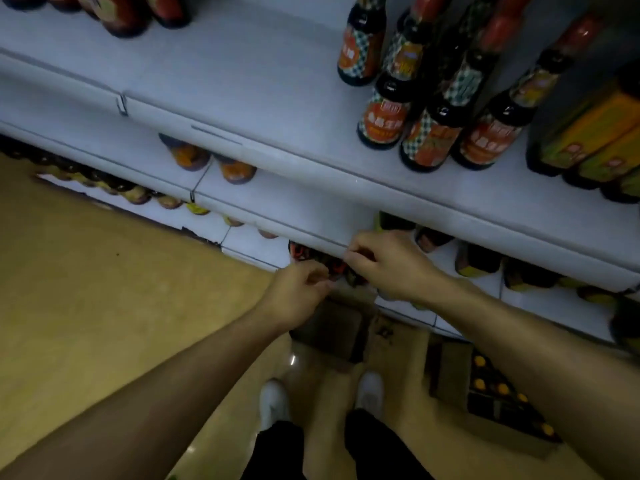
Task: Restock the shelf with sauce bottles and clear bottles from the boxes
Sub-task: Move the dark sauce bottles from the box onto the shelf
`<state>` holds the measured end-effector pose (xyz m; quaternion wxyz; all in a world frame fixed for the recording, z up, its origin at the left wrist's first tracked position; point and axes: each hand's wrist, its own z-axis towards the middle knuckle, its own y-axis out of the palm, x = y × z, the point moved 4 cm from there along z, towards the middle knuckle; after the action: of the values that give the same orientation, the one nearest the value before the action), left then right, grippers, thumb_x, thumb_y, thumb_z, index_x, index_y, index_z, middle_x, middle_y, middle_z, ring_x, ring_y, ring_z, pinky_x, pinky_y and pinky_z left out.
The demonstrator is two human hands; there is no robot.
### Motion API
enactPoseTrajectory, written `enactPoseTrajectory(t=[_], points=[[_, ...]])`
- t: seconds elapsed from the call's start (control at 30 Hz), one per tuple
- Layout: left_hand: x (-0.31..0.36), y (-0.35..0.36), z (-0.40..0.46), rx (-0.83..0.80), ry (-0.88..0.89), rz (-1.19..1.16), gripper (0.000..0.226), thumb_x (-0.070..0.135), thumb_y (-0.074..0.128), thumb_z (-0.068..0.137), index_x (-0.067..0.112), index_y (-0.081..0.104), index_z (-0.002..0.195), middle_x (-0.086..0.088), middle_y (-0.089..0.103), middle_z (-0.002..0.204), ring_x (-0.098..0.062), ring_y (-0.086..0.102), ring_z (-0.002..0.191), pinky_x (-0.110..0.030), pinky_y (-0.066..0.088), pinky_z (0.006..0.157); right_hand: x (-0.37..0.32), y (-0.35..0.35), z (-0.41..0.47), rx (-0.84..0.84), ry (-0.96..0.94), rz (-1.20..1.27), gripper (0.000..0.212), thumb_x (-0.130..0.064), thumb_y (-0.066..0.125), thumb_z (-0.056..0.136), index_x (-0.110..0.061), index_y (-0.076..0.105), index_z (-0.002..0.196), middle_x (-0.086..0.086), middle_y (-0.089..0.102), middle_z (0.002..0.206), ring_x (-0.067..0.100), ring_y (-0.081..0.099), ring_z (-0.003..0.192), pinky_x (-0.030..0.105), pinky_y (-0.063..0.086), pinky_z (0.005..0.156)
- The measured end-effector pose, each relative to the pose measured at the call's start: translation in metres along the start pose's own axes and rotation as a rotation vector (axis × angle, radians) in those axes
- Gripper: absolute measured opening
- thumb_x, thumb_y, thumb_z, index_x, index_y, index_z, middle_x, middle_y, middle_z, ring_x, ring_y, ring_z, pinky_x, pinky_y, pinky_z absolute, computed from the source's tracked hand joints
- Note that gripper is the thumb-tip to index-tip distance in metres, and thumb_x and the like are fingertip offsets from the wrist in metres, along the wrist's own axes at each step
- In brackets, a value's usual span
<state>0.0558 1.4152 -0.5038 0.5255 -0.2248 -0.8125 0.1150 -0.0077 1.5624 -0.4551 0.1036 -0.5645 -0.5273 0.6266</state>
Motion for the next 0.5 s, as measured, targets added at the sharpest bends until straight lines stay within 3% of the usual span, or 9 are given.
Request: enactPoseTrajectory(t=[0.07,0.13,0.27,0.37,0.5], points=[[-0.027,0.011,0.007,0.003,-0.059,-0.010,0.016,0.017,0.061,0.095,0.013,0.067,0.109,-0.001,0.068,0.098,-0.008,0.060,0.087,-0.010,0.044,0.068,0.018,0.028,0.005,-0.052,0.043,0.046,0.019,-0.019,0.057,0.096,-0.006,0.066,0.085,0.005,0.066,0.083,0.019,0.058,0.076,0.038,0.046,0.069],[-0.054,0.022,0.013,0.001,-0.119,-0.026,0.023,0.016,0.060,0.095,0.012,0.066,0.117,-0.003,0.068,0.107,-0.011,0.060,0.095,-0.016,0.045,0.073,0.034,0.054,0.011,-0.094,0.062,0.054,0.021,-0.020,0.054,0.097,-0.006,0.064,0.085,0.006,0.065,0.085,0.020,0.057,0.078,0.039,0.044,0.070],[-0.105,0.044,0.027,0.017,-0.230,-0.044,0.026,0.015,0.057,0.096,0.011,0.064,0.121,-0.009,0.067,0.113,-0.019,0.061,0.101,-0.022,0.045,0.079,0.067,0.107,0.022,-0.143,0.115,0.035,0.024,-0.020,0.051,0.099,-0.004,0.060,0.083,0.009,0.062,0.078,0.022,0.056,0.070,0.039,0.043,0.063],[-0.141,0.059,0.041,0.012,-0.287,-0.030,0.031,0.018,0.053,0.097,0.012,0.059,0.127,-0.009,0.065,0.119,-0.020,0.060,0.105,-0.020,0.040,0.075,0.097,0.146,0.033,-0.168,0.182,-0.006,0.027,-0.018,0.049,0.100,-0.004,0.054,0.078,0.006,0.055,0.069,0.017,0.051,0.061,0.036,0.038,0.057],[-0.188,0.082,0.072,-0.009,-0.339,-0.005,0.033,0.019,0.052,0.099,0.010,0.055,0.130,-0.011,0.065,0.120,-0.023,0.060,0.106,-0.025,0.043,0.078,0.145,0.205,0.049,-0.235,0.284,-0.047,0.026,-0.018,0.044,0.101,-0.004,0.060,0.085,0.013,0.062,0.080,0.027,0.059,0.073,0.037,0.043,0.060]])
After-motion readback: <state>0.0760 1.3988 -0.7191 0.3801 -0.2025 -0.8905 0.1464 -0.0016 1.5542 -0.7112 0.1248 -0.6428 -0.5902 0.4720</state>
